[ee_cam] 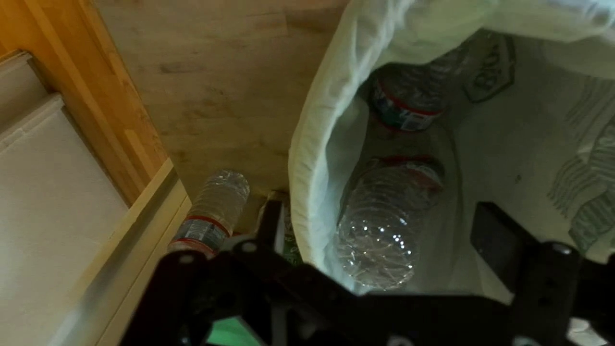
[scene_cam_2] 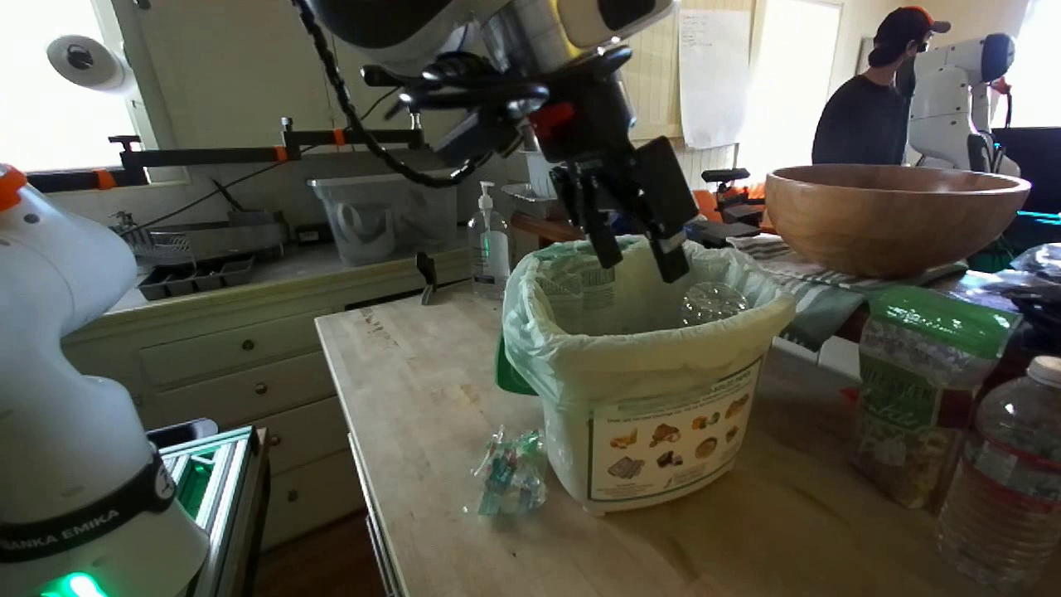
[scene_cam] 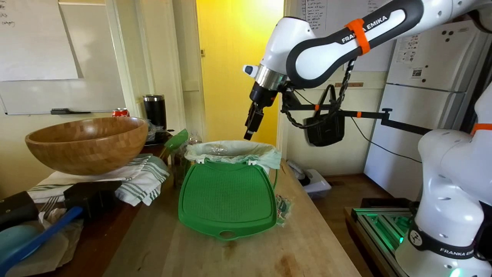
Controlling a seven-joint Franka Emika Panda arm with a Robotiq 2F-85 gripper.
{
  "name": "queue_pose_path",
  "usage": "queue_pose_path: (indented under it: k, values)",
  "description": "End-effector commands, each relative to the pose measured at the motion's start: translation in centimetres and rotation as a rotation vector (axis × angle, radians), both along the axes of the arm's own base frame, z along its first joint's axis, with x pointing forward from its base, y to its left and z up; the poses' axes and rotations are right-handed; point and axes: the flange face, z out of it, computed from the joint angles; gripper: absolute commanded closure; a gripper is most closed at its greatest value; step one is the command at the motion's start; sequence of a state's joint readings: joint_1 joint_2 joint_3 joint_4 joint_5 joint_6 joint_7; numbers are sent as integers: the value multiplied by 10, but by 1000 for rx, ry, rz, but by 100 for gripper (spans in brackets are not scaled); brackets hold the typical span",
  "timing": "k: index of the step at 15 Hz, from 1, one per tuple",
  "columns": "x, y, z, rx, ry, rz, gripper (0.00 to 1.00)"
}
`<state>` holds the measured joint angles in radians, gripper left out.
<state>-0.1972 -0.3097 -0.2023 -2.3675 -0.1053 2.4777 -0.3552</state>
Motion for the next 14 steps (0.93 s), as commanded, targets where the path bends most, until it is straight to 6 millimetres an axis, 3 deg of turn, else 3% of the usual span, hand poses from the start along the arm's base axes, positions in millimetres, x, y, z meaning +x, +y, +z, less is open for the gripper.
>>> queue_pose_path:
  k: [1,7,11,14]
  values:
    - [-59,10,11,59,-45,19,0]
    - [-105,14,5,229,-20,17,0]
    - [-111,26,-12,301,75,11,0]
    - [-104,37,-26,315,118,21,0]
